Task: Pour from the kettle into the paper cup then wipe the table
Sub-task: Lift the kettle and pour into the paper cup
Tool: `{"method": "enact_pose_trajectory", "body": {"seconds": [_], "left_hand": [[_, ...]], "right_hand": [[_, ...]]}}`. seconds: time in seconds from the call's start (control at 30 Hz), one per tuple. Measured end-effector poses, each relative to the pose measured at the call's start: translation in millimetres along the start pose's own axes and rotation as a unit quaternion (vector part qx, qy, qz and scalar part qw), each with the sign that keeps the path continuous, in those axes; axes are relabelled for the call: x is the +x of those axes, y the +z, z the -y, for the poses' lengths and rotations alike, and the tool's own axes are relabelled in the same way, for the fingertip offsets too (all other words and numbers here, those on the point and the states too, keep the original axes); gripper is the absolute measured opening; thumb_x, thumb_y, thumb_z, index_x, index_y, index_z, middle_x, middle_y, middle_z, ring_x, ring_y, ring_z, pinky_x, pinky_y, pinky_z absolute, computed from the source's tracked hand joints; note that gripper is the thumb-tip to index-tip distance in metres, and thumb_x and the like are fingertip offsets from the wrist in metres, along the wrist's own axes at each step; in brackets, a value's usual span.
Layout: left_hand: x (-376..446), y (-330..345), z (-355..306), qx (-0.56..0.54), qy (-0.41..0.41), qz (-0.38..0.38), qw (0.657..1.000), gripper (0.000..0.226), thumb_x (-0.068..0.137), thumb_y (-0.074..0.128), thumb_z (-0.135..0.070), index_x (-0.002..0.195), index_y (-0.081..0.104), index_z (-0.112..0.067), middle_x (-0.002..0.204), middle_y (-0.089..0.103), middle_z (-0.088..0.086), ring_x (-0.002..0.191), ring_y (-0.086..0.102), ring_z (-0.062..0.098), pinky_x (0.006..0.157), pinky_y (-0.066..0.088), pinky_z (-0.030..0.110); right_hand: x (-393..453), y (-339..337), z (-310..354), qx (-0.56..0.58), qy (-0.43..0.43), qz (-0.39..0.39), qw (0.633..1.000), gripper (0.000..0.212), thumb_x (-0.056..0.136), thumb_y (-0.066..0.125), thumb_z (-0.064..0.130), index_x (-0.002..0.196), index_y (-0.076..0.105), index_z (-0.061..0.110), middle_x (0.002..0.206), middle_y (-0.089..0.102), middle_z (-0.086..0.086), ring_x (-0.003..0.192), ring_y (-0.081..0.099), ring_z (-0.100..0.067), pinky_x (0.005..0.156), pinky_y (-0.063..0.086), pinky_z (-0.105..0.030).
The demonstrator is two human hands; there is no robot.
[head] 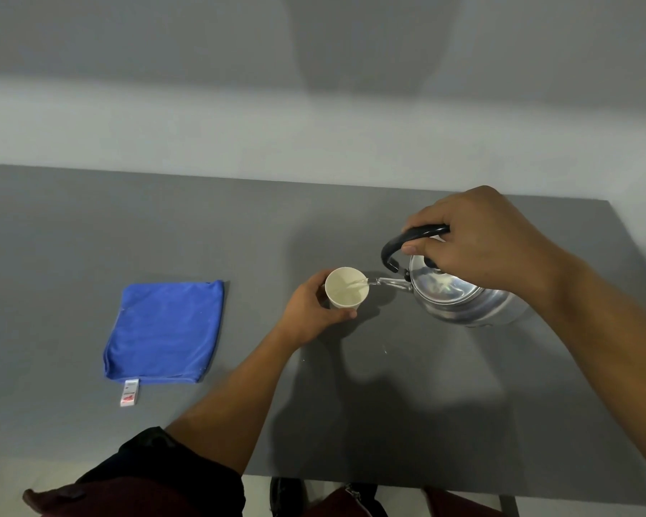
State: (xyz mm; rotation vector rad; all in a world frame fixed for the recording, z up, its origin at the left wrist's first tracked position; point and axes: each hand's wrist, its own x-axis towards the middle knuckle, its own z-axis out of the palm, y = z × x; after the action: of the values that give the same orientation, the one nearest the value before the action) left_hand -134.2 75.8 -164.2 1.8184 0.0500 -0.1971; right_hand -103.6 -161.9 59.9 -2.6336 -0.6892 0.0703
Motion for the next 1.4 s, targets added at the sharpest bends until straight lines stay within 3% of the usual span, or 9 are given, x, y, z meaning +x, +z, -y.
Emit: {"method": "enact_pose_trajectory", "body": {"seconds": [0.17,0.9,1.23,1.4], "left_hand": [[0.6,-0.3,1.8,-0.004,0.001,0.001,1.0,0.075,0.066,0.096,-0.019,0.133,0.061,-0.021,0.122,0.073,-0.004,0.114,0.069,0.013,0.102,0.056,0.036],[-0.7,-0.8,3.4,-0.006,-0.004,-0.002,1.0,0.076,0.065,0.096,-0.024,0.132,0.061,-0.024,0.123,0.072,-0.005,0.115,0.068,0.015,0.104,0.055,0.043],[0.3,-0.4,5.6,-0.012,-0.01,-0.005,1.0,0.076,0.066,0.097,-0.02,0.132,0.061,-0.022,0.124,0.072,-0.004,0.116,0.068,0.014,0.104,0.055,0.041],[-1.6,0.7,2.3,-0.005,-0.005,-0.004,1.0,0.075,0.067,0.097,-0.021,0.132,0.06,-0.025,0.122,0.072,-0.008,0.113,0.068,0.008,0.099,0.056,0.031]], "right_hand": [[1.1,-0.4,-0.6,-0.006,0.007,0.002,1.0,0.005,0.085,0.074,0.038,0.089,0.077,0.04,0.074,0.073,0.014,0.07,0.064,-0.01,0.068,0.055,-0.04],[2.1,-2.7,3.1,-0.034,0.001,0.014,0.999,0.005,0.086,0.072,0.037,0.088,0.076,0.039,0.073,0.072,0.012,0.07,0.061,-0.012,0.067,0.052,-0.038],[5.8,-4.1,3.0,-0.064,-0.016,0.014,0.998,0.004,0.086,0.07,0.04,0.087,0.074,0.04,0.073,0.07,0.012,0.07,0.058,-0.011,0.064,0.047,-0.034],[6.1,-4.9,2.3,-0.071,-0.017,0.013,0.997,0.006,0.086,0.07,0.042,0.089,0.075,0.04,0.074,0.07,0.011,0.071,0.058,-0.012,0.066,0.048,-0.036]]}}
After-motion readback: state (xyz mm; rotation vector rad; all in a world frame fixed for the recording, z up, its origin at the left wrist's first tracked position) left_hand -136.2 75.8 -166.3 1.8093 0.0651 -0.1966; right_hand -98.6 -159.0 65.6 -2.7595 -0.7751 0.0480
